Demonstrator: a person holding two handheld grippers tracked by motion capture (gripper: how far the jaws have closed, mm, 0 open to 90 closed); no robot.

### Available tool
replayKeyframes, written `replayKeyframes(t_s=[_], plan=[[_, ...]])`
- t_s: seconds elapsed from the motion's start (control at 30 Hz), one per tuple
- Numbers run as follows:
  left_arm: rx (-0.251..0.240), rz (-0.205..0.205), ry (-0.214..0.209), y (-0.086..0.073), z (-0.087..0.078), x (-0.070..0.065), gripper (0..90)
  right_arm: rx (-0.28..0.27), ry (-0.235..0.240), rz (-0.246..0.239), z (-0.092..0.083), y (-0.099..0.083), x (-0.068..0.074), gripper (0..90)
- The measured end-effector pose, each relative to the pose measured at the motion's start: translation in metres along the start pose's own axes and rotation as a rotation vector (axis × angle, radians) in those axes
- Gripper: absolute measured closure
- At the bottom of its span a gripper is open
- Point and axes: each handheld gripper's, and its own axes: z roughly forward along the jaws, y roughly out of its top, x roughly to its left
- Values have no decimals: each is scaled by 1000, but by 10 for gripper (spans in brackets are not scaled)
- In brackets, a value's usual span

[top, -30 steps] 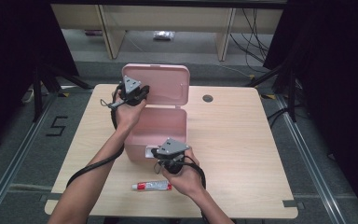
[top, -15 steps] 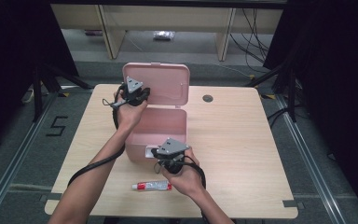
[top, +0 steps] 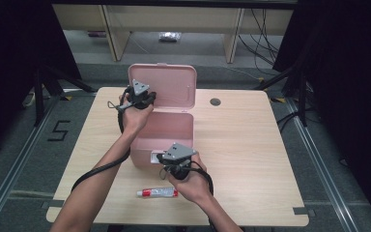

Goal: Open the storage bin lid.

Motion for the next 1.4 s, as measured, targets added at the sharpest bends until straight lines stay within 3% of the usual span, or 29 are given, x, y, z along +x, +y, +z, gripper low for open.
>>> replayKeyframes(t_s=[0.53, 0.8, 1.03, 1.23, 1.4], plan=[[31, -9, 12, 2, 5, 1, 891, 0, 2, 2, 0, 0, 0, 900], [24, -14, 14, 2, 3, 1, 887, -3, -5, 15, 0, 0, 1, 900], [-17, -13, -22, 6, -15, -3, 880, -10, -10, 13, 1, 0, 1, 900], [-68, -29, -71, 4, -40, -6, 883, -12, -10, 16, 1, 0, 1, 900], [-70, -25, -109, -4, -63, -4, 882, -1, -5, 11, 0, 1, 0, 900]])
